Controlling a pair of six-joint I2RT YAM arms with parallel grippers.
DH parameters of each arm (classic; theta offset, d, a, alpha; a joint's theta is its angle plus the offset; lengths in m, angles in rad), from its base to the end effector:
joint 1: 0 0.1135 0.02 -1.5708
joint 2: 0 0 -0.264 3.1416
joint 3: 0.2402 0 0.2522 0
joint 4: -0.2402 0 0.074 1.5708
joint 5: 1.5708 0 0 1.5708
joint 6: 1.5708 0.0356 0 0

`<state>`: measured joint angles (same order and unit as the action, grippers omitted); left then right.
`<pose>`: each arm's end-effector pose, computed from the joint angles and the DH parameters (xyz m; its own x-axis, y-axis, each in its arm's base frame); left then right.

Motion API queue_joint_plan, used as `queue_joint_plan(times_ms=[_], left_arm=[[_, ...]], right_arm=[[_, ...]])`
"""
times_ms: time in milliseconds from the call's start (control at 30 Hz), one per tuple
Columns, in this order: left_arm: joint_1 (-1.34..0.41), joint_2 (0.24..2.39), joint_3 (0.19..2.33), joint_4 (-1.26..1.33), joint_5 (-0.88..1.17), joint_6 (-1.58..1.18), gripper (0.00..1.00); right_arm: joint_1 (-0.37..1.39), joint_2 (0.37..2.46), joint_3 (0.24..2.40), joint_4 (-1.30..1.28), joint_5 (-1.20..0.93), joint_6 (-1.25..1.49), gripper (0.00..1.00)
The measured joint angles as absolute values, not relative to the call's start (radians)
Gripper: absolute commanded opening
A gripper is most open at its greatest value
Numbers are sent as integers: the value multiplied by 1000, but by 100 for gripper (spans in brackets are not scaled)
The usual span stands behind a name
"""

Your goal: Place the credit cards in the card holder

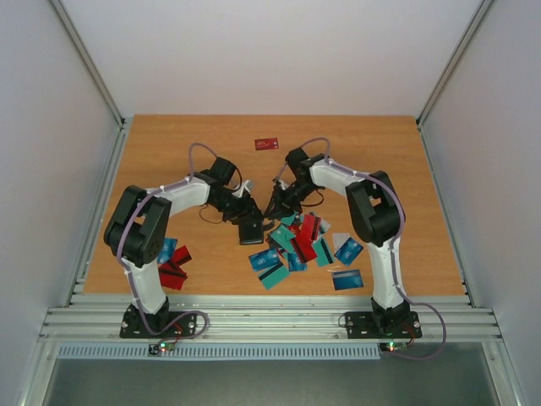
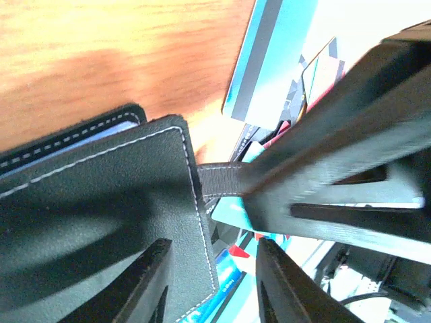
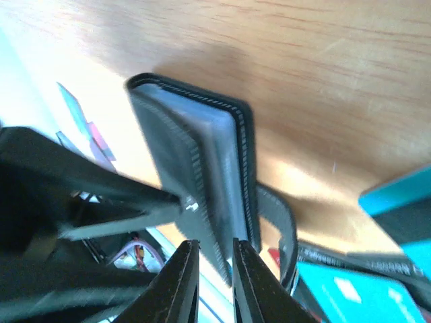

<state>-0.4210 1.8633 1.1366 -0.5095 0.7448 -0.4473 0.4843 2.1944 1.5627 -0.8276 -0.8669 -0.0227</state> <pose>0.3114 -0.1659 0.1538 -0.9951 0.0972 -0.0192 0.0812 0.6899 -0.7193 0.3574 0.2187 0.1351 -0.8707 -0.4747 -0.1284 -0.3963 0.5226 0.7549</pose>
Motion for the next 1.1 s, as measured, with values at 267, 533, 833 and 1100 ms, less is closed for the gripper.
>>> queue_joint_plan(times_ms=[267, 533, 833, 1100], left_arm=[[-421, 1837, 1137, -519, 691, -453, 27], [-421, 1757, 1142, -611, 613, -396, 24], [-421, 1810, 1156, -679, 572, -339, 19], [-421, 1902, 1199, -707, 577, -320, 15]], right_arm=[[436, 2062, 1538, -846, -869, -23, 18], [409, 2050, 1449, -846, -852, -31, 17], [402, 2070, 1420, -814, -838, -30, 13], [402, 2148, 1416, -763, -863, -15, 13]])
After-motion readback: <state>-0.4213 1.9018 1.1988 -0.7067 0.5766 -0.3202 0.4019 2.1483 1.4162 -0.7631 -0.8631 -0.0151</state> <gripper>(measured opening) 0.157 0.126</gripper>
